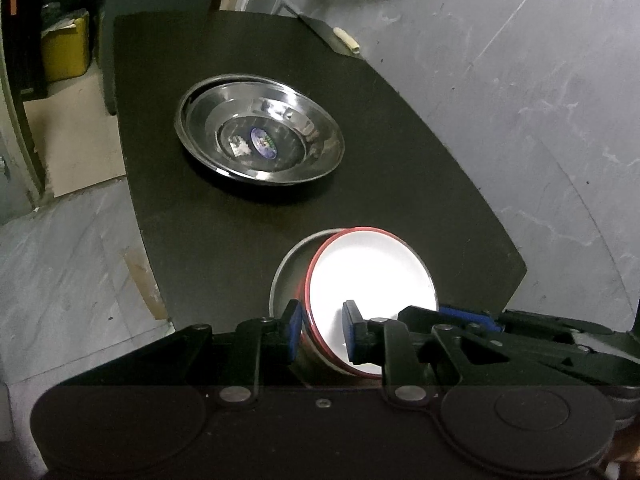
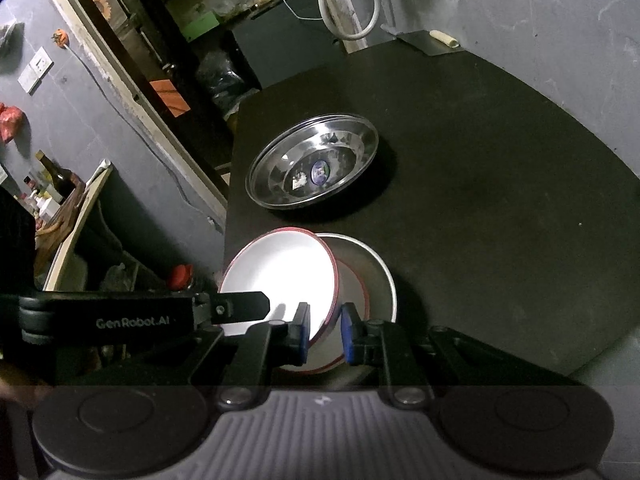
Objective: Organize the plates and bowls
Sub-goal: 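Carry the second white bowl to the mixing bowl and lower it in, then press the white bowl down into the stack and open both grippers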
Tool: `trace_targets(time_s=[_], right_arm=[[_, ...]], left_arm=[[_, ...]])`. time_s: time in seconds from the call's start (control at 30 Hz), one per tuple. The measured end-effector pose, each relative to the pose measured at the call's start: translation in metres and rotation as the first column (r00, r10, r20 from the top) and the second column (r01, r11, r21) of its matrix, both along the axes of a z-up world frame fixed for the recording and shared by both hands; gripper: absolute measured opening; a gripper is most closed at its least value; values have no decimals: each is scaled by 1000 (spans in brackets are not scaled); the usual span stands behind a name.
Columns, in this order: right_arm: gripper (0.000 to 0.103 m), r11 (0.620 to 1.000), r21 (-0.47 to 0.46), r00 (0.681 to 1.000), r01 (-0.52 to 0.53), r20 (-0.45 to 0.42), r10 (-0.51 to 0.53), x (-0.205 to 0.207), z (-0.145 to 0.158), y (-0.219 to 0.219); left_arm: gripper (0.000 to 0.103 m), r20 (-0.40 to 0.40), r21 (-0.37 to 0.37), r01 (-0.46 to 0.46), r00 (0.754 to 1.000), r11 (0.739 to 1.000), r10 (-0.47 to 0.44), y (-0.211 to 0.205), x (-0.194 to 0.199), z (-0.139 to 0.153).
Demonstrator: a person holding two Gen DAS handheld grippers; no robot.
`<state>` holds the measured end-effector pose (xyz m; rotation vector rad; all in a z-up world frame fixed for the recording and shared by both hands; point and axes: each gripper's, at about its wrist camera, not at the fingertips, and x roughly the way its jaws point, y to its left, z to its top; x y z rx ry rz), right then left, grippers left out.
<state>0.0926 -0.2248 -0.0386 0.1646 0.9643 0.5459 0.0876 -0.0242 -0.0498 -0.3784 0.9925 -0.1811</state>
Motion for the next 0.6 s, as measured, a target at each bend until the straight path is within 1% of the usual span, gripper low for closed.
trace_targets(time_s=[0.1,0.6], right_arm=[[19,1000,-2,1000,-6,-2,6,0,-1,1],[20,1000,-11,1000,-5,-14,5,1,-2,3]], left_arm=[[25,-8,4,1,1000,1000,-1,0,0,0],[27,-16,28,24,1000,999,-23,-2,1,0]])
